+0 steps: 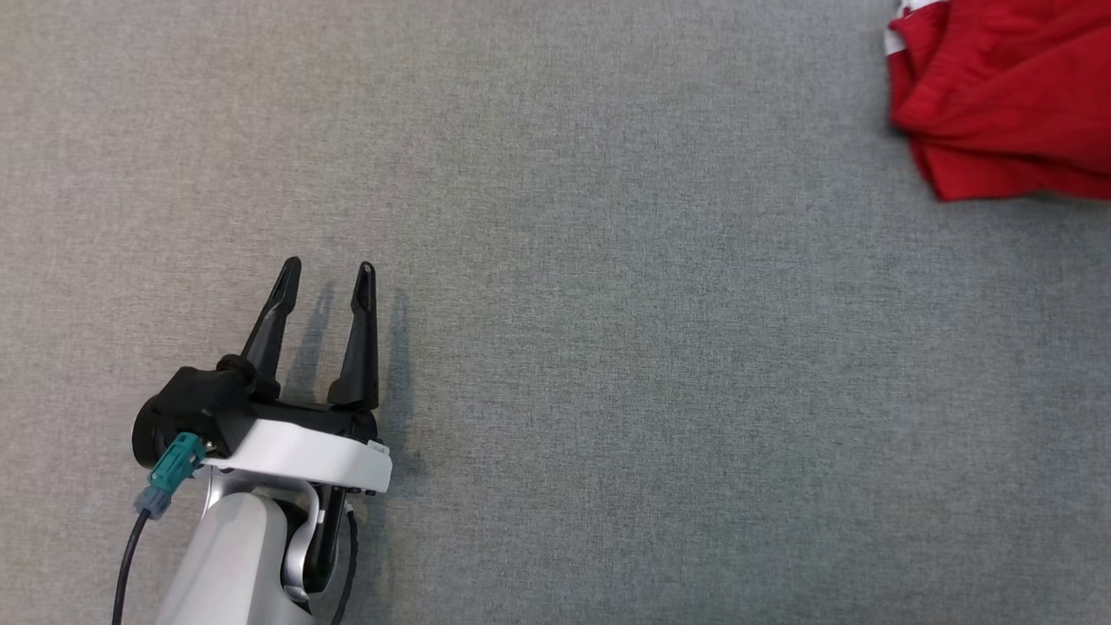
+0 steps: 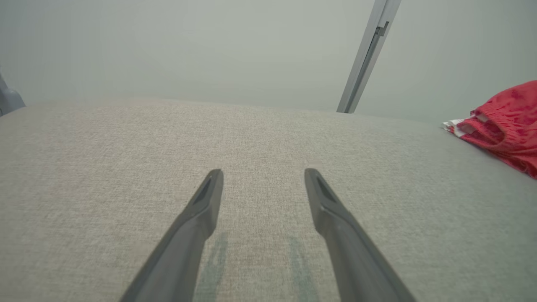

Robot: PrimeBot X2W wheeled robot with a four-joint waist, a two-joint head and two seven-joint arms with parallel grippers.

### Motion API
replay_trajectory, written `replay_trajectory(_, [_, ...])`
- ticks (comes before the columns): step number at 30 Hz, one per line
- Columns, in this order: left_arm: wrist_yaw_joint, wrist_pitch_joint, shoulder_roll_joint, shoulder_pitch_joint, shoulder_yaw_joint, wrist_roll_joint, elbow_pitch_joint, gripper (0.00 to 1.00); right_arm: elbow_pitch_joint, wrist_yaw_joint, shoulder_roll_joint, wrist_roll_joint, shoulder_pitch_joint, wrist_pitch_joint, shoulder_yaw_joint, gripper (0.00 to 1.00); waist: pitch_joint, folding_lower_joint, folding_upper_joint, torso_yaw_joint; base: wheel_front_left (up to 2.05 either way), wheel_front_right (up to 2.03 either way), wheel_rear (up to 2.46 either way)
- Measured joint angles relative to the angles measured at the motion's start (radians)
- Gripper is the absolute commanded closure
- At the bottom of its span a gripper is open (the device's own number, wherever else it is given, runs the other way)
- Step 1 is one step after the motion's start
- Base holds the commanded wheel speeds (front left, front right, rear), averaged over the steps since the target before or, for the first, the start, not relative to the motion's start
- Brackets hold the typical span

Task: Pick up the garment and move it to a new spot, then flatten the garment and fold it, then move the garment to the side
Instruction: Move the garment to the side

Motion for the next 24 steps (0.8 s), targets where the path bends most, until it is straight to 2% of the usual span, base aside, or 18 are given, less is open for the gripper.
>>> replay_trajectory(5, [0.002,0.004,0.01,-0.003,-0.004,0.005,-0.004,0.0,0.039,0.0,-0.051,-0.008,-0.018,-0.011,0.009,1.0,0.015,0.0,0.0,-0.009,0.0,0.0,0.0])
replay_trajectory(7, [0.003,0.008,0.013,-0.013,-0.008,0.006,-0.009,0.0,0.08,0.0,-0.067,-0.044,-0.036,-0.035,0.015,1.0,0.022,0.0,0.0,-0.014,0.0,0.0,0.0])
replay_trajectory(10, [0.003,0.009,0.014,-0.018,-0.014,0.006,-0.014,0.0,0.136,0.0,-0.064,-0.079,-0.051,-0.059,0.022,1.0,0.033,0.0,0.0,-0.016,0.0,0.0,0.0])
replay_trajectory(11, [0.003,0.01,0.014,-0.019,-0.016,0.006,-0.014,0.0,0.159,0.0,-0.059,-0.091,-0.056,-0.069,0.024,0.97,0.037,0.0,0.0,-0.015,0.0,0.0,0.0])
replay_trajectory(15, [0.002,0.013,0.014,-0.04,-0.025,0.006,-0.015,0.0,0.258,0.0,-0.034,-0.148,-0.079,-0.126,0.027,0.49,0.051,0.0,0.0,-0.006,0.0,0.0,0.0])
replay_trajectory(16, [0.002,0.013,0.013,-0.039,-0.028,0.006,-0.013,0.0,0.291,0.0,-0.027,-0.162,-0.085,-0.141,0.026,0.17,0.054,0.0,0.0,-0.002,0.0,0.0,0.0])
replay_trajectory(17, [0.002,0.013,0.013,-0.039,-0.03,0.006,-0.012,0.0,0.323,0.0,-0.021,-0.179,-0.092,-0.154,0.027,0.0,0.055,0.0,0.0,0.002,0.0,0.0,0.0])
replay_trajectory(24, [0.005,0.01,0.014,-0.037,-0.028,0.001,0.011,0.0,0.566,0.0,0.024,-0.294,-0.145,-0.243,0.005,0.0,0.02,0.0,0.0,0.017,0.0,0.0,0.0])
